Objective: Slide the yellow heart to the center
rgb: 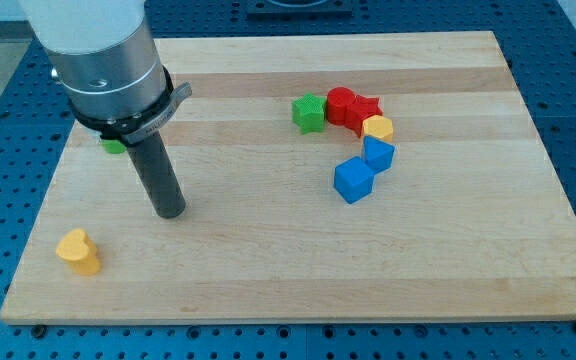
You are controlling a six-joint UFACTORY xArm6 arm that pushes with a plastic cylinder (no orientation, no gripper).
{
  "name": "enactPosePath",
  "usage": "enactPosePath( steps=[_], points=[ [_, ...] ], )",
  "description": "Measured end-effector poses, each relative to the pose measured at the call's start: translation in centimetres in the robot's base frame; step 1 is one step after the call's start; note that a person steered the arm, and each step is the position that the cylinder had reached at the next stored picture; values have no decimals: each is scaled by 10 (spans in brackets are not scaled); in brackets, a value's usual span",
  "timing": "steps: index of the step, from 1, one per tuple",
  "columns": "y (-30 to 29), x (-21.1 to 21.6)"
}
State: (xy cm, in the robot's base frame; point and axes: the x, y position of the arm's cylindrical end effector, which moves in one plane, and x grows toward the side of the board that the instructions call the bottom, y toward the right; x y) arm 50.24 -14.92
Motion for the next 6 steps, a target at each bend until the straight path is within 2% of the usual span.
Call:
enactPosePath(
  steps=[2, 4, 6],
  points=[
    [-26, -10],
    [-105, -10],
    [-123, 7]
  ],
)
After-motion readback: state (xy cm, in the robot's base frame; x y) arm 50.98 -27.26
